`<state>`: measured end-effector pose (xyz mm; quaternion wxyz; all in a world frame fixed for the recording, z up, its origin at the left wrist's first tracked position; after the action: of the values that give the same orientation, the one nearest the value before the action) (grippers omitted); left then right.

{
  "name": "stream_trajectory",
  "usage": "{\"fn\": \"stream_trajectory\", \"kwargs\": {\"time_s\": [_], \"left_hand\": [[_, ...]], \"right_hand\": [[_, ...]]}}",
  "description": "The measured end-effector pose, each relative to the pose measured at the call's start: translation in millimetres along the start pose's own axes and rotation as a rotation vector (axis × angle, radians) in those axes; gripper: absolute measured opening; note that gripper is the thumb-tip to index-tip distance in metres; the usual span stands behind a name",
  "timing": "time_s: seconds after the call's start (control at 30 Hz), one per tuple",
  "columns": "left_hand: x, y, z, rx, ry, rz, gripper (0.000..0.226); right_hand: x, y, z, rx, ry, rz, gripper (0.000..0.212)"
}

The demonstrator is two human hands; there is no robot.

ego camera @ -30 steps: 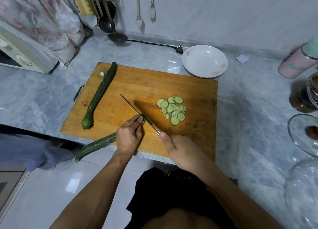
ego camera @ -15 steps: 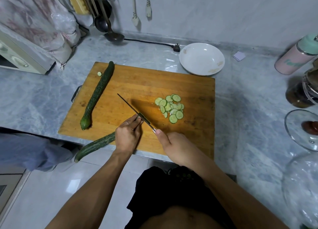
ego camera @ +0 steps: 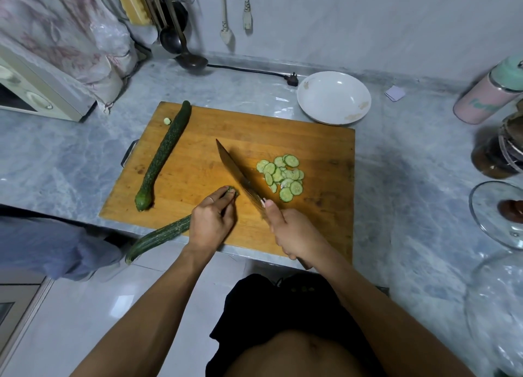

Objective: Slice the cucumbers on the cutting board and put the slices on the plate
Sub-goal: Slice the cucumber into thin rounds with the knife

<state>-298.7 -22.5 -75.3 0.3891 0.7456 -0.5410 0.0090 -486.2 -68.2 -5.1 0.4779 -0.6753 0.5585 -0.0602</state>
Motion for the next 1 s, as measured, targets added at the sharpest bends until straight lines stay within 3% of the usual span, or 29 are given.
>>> {"fn": "stream_trajectory", "kwargs": {"time_s": [0.23, 0.5, 0.6, 1.0], "left_hand": [[2.4, 13.1, 4.9, -0.065, -0.027, 0.026, 0.025], [3.5, 17.1, 13.2, -0.016, -0.085, 0.053, 0.03], [3.5, 19.0, 11.9, -0.002, -0.083, 0.067, 0.039], [1.3, 17.6, 16.5, -0.005, -0.077, 0.024, 0.03]], "right_hand": [[1.1, 6.3, -30.8, -0.061, 0.086, -0.037, 0.07], [-19.8, 8.7, -31.2, -0.079, 0.027, -0.099, 0.075], [-25.5, 8.5, -24.1, -0.127, 0.029, -0.149, 0.066], [-31.0, 14.2, -17.9, -0.177, 0.015, -0.152, 0.063]]}}
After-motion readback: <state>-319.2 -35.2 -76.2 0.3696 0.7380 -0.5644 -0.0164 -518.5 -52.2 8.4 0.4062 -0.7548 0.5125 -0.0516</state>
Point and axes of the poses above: each hand's wrist, its own x-axis towards the middle knuckle, its own z-axis out of the palm, y = z × x, the point moved 3 cm from there along x, towards the middle knuckle, and after that the axes turned 10 degrees about y, right-handed, at the moved point
